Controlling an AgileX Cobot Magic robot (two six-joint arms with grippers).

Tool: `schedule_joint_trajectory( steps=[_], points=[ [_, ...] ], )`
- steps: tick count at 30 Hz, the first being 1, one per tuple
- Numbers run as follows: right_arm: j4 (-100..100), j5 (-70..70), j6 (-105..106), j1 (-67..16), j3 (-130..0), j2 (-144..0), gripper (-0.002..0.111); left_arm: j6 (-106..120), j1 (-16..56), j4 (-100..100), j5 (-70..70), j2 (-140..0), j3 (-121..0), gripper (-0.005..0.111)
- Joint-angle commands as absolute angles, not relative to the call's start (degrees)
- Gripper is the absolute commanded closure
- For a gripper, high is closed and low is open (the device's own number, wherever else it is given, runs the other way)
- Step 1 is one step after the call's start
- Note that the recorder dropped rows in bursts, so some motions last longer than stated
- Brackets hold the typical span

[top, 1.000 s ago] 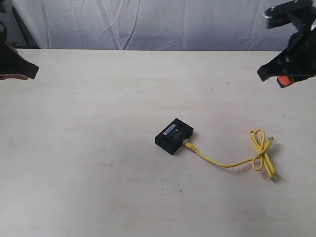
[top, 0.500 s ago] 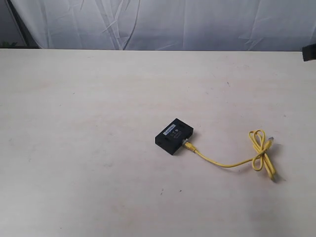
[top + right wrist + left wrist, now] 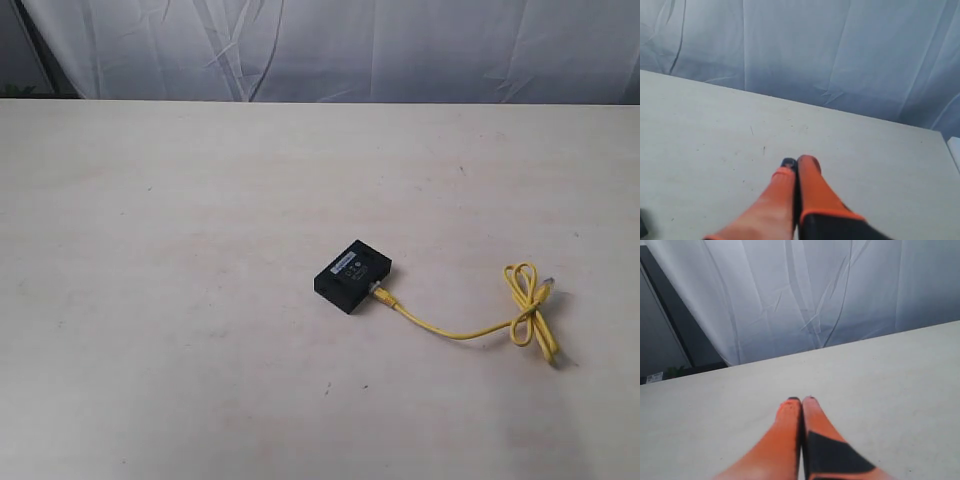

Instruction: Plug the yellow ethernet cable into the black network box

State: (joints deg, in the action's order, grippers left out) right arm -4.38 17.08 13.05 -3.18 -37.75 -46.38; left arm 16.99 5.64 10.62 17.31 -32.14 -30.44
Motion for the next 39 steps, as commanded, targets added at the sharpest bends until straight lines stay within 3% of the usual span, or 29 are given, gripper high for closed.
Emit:
schedule_joint_trajectory(
  steps=[1, 24, 39],
  points=[
    [-2.04, 15.22, 13.38, -3.42, -34.92, -40.66, 0.108, 16.49, 5.55, 11.99, 13.93, -27.79, -27.35, 0.107],
    [-3.13, 0.79, 13.04, -3.42, -18.14, -18.32, 0.108, 16.49, 5.55, 12.59, 7.18, -9.22, -19.71, 0.107],
    [-3.52, 0.41, 13.04, -3.42, -17.39, -16.15, 0.108, 16.61, 5.55, 7.63, 7.68, -8.3, -18.76, 0.107]
  ],
)
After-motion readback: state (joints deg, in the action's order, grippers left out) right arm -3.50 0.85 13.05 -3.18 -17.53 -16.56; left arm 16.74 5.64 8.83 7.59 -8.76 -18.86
